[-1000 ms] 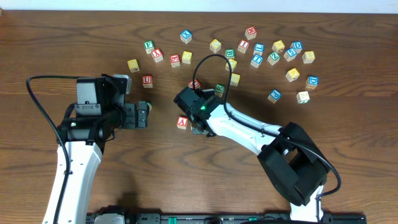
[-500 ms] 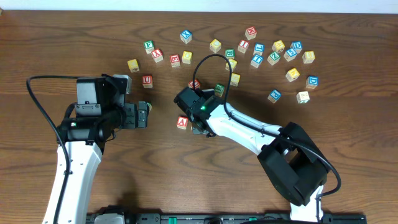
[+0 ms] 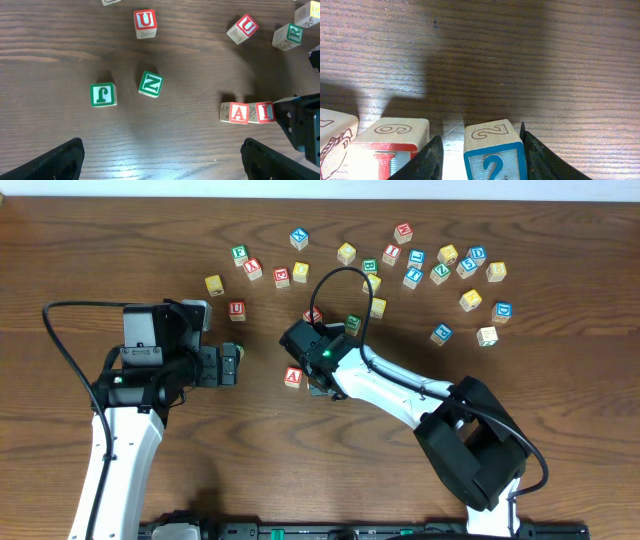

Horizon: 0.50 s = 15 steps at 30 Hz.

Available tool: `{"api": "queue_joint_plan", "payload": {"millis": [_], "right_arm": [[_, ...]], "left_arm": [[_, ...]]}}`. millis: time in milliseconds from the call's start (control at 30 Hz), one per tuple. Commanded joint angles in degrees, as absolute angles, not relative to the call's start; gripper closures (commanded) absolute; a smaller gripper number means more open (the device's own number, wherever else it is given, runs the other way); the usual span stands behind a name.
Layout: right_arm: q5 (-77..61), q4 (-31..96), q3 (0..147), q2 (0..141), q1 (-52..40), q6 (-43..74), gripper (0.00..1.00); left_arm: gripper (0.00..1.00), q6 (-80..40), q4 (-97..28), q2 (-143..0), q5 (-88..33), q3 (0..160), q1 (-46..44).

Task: Spell out AI2
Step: 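Lower the blue 2 block to the right of the I block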

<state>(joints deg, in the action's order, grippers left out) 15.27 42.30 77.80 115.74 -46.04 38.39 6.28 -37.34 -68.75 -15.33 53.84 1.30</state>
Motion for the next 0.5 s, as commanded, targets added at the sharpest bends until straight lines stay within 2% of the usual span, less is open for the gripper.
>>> {"api": "queue_joint_plan", "payload": {"millis": [0,300,467], "right_arm": [[16.56,42.24,77.45,114.5,-46.33,38.76,0.55],[16.58,42.28,77.45,114.5,-46.33,38.76,0.53],[16.58,42.39,77.45,114.5,-46.33,38.79,0.49]], "left_arm": [[0.02,7.27,-37.54,-68.93,-15.62,54.24,1.58],[0.02,7.27,-37.54,-68.93,-15.62,54.24,1.58],[0.02,7.27,-37.54,-68.93,-15.62,54.24,1.58]]}}
